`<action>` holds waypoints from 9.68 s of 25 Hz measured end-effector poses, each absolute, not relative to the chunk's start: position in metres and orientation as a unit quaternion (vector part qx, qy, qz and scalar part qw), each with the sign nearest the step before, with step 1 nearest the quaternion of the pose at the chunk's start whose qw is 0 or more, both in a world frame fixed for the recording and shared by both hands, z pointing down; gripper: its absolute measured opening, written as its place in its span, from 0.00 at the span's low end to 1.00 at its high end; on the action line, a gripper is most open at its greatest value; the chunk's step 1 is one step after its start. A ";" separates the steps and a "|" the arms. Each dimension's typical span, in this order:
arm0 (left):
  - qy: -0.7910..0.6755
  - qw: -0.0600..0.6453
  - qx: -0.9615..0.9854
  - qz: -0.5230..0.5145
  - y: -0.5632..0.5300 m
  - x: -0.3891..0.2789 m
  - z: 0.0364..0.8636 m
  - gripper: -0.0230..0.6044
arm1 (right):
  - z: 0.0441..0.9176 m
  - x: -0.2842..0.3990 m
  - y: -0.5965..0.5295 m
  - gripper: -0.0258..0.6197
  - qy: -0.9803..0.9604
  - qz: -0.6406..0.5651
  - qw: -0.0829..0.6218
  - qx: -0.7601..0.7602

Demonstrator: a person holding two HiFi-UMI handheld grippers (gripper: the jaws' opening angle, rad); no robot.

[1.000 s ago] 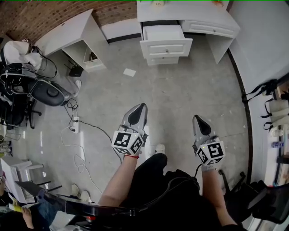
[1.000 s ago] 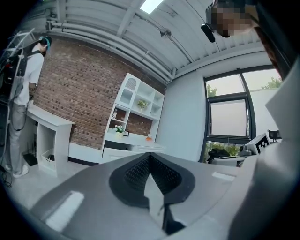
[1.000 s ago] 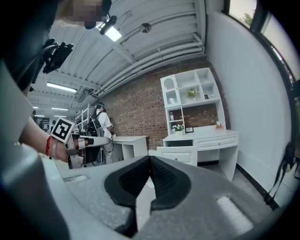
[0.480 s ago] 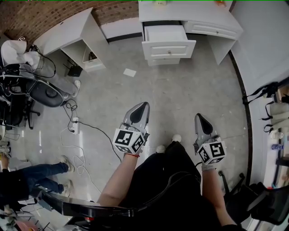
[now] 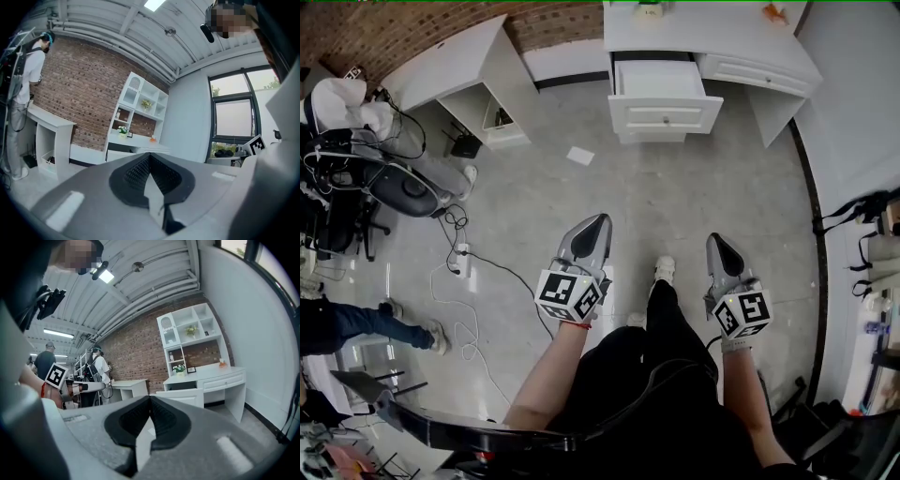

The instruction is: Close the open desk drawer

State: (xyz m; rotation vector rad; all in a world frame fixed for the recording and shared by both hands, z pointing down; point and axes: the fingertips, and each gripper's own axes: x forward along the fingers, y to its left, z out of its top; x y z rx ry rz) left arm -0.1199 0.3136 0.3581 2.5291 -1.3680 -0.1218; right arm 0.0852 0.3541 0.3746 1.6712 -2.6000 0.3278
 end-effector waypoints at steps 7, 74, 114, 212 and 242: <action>-0.486 0.130 0.864 -0.038 0.271 -0.115 0.357 0.04 | 0.374 0.087 0.300 0.04 -0.850 0.110 0.014 0.515; -0.457 0.254 0.851 0.050 -0.074 -0.027 0.490 0.04 | 0.505 0.113 -0.054 0.04 -0.828 0.267 0.074 0.488; -0.376 0.306 0.869 0.097 -0.193 -0.021 0.548 0.04 | 0.556 0.108 -0.193 0.04 -0.749 0.311 0.133 0.570; -0.479 0.244 0.842 0.038 -0.357 -0.048 0.489 0.04 | 0.497 0.133 -0.340 0.04 -0.815 0.214 0.088 0.532; -0.479 0.151 0.864 -0.032 -0.224 -0.077 0.379 0.04 | 0.381 0.141 -0.201 0.04 -0.823 0.108 0.022 0.557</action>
